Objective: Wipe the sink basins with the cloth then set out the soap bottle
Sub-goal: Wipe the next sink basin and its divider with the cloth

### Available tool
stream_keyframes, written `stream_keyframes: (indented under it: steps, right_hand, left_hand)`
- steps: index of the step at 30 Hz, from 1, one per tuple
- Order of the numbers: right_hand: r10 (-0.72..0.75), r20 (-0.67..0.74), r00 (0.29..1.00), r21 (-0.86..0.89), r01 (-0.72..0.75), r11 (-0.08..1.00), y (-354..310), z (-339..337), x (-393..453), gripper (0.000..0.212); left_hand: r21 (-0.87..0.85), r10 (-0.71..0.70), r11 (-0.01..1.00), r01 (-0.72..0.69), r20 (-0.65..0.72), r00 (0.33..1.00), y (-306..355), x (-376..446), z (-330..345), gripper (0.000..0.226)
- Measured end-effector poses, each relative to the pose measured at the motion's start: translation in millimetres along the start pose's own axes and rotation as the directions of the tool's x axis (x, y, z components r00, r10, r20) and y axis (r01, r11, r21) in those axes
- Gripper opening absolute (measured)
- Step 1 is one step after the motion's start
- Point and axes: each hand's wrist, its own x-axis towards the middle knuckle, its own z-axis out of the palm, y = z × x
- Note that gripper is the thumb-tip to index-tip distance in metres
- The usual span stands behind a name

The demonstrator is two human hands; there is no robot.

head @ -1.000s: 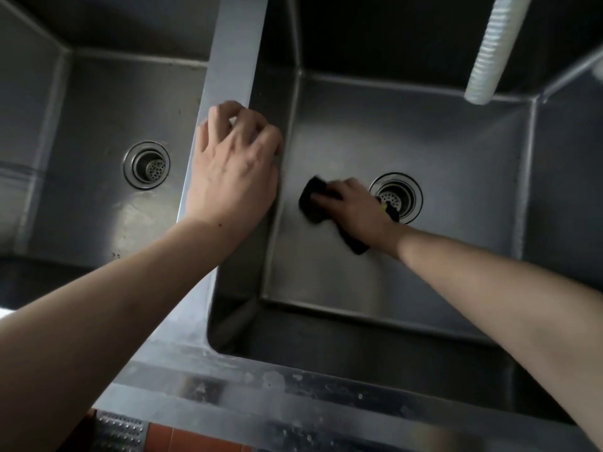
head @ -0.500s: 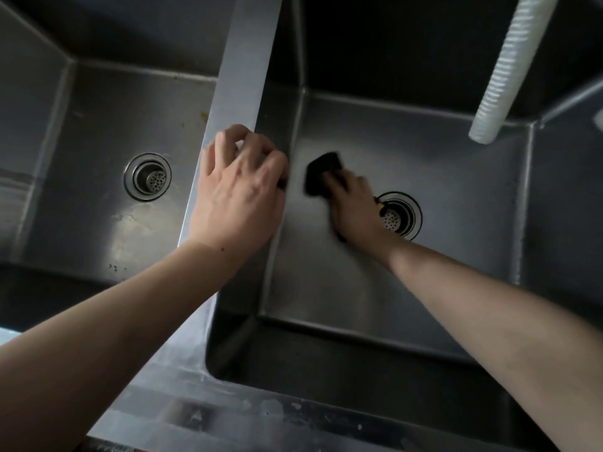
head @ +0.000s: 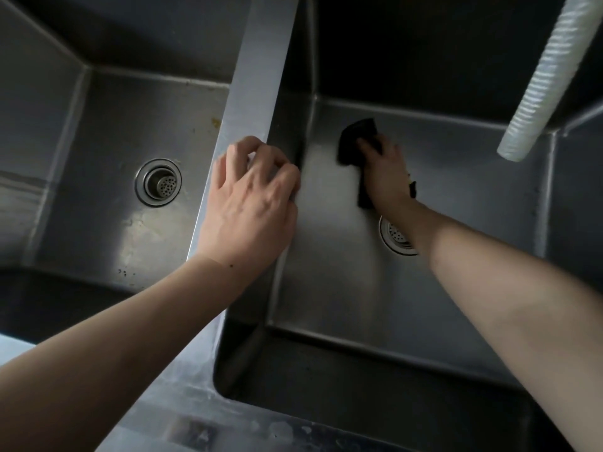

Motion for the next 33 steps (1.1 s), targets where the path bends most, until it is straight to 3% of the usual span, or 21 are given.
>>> stream_keyframes:
  steps: [6,12,19,25,33]
  right_hand:
    - [0.327,-0.234,0.916,-0.002,-0.336,0.942,65,-19,6,0.052]
    - [0.362,-0.216,0.907,0.014,-0.367,0.93,46,-5,30,0.054]
    - [-0.004,0.038,0.999,-0.045,0.006,0.999,-8,18,64,0.056]
    - [-0.236,0.099,0.967,0.002,0.237,0.971,-39,31,34,0.044]
    - [-0.448,0.205,0.87,0.103,0.436,0.894,-31,31,-89,0.039]
  left_hand:
    - [-0.014,-0.004,1.0,0.004,0.007,1.0,0,0,0,0.013]
    - [-0.029,-0.013,0.999,0.013,0.004,1.0,0,0,0,0.013]
    - [-0.007,0.001,1.0,-0.001,-0.01,1.0,-1,-1,2,0.013]
    - [-0.002,0.008,1.0,-0.008,-0.021,1.0,-1,-1,3,0.014]
    - [0.01,0.022,1.0,-0.022,-0.043,0.999,0,-2,1,0.014]
